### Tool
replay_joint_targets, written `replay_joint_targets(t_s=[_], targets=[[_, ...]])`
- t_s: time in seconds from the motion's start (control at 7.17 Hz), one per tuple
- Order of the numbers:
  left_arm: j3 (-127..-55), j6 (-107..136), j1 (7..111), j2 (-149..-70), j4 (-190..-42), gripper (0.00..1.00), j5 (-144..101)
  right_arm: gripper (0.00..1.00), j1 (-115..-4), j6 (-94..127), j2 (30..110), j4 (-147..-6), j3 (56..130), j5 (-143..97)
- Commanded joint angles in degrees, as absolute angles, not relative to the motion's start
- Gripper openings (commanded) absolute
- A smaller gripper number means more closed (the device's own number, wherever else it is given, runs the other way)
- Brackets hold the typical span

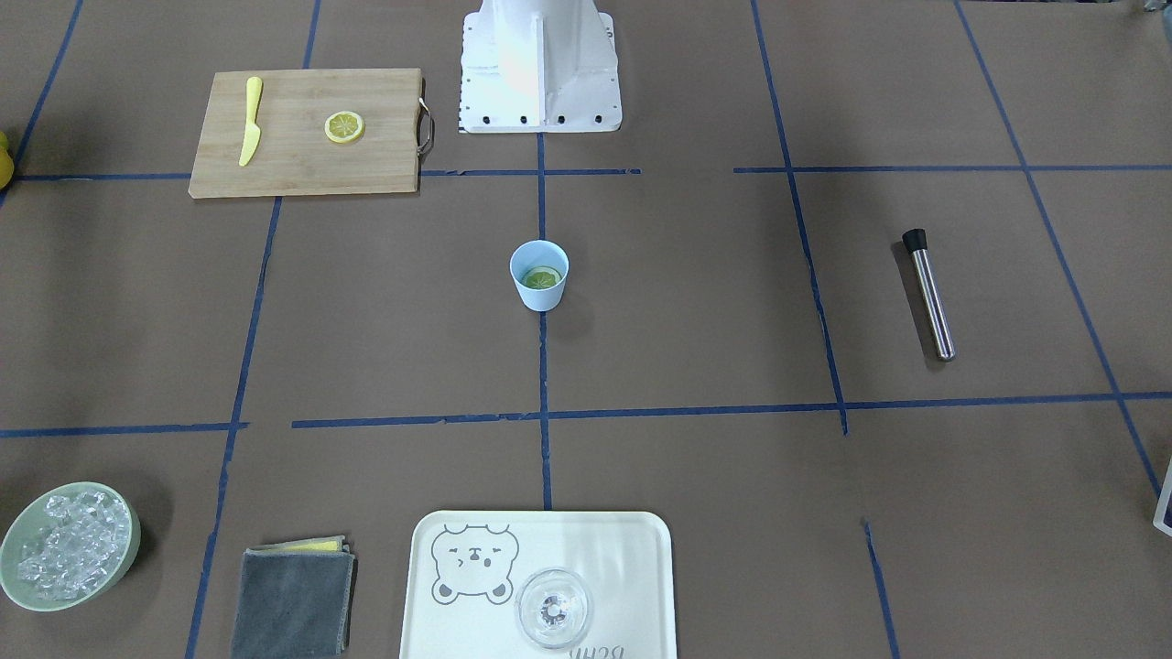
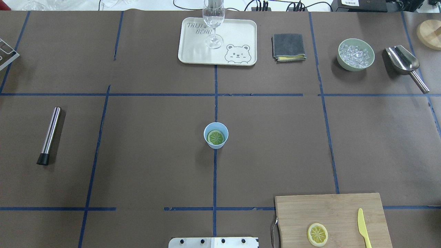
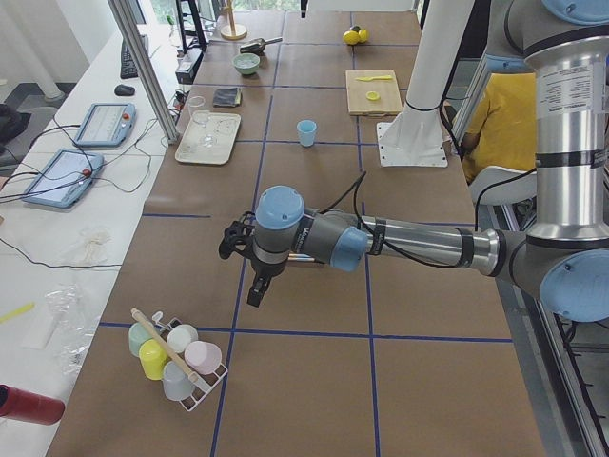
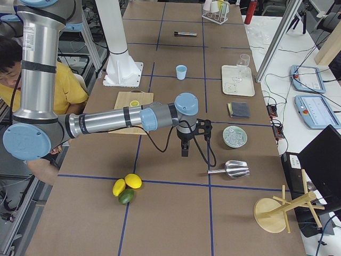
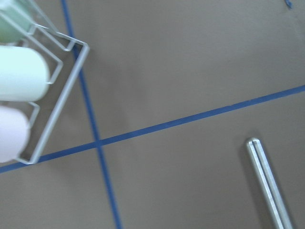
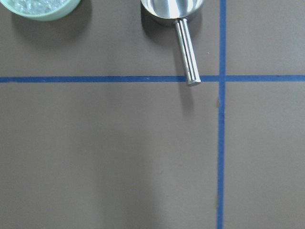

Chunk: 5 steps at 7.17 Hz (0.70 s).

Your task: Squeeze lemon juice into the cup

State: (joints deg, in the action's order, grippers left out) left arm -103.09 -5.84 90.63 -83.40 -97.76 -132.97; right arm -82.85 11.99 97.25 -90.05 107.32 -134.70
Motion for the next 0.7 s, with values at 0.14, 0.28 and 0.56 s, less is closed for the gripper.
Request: replay_joint_targets(t_s=[0.14, 0.28, 0.56], targets=[[-103.0, -14.1, 94.8, -83.9, -84.4, 1.0, -133.3, 1.0, -88.9, -6.8, 97.1, -102.1, 104.5, -134.8], [-100.8, -12.8, 94.6, -83.5, -85.0, 1.0, -135.0, 1.0, -88.9, -6.5, 97.2, -102.0, 103.5, -135.1], [-98.6, -9.4, 94.5, -83.8, -93.8, 1.0, -135.6, 1.0, -88.8, -6.5, 96.7, -101.5, 102.7, -135.0]])
